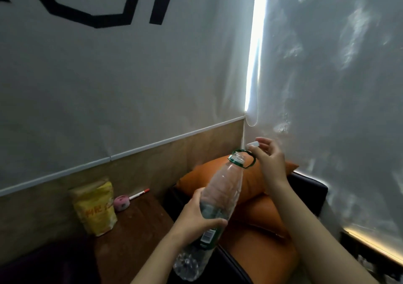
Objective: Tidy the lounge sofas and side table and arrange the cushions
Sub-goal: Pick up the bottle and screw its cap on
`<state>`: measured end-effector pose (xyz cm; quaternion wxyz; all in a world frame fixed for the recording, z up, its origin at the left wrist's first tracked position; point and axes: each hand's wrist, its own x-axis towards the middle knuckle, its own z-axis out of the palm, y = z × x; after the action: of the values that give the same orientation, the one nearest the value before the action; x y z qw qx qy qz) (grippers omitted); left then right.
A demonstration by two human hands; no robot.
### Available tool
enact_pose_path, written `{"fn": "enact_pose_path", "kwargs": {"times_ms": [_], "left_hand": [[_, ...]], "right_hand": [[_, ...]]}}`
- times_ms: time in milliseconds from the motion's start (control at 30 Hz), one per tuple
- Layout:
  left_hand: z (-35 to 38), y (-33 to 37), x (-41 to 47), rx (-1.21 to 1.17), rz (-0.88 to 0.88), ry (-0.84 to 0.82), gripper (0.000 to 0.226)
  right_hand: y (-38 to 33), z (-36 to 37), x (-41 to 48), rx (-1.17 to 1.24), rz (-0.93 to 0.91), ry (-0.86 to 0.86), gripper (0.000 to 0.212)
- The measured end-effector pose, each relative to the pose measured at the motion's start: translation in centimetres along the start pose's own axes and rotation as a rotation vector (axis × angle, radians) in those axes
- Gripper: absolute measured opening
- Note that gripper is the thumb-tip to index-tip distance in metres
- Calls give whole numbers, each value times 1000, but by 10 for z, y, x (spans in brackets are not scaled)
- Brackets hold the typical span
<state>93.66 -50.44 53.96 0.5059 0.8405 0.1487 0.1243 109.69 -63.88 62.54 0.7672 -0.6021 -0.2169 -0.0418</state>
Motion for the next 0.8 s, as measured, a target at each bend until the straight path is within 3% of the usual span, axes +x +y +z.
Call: {"fn": "enact_pose_path", "kwargs": {"times_ms": [333,800], "left_hand": [[-109,-66,-48,186,-34,139,82],[-80,-72,-74,156,-142,165,115]], "right_hand": [[29,110,-67,151,150,-165,19],[48,76,-108,290,185,-124,9]]}}
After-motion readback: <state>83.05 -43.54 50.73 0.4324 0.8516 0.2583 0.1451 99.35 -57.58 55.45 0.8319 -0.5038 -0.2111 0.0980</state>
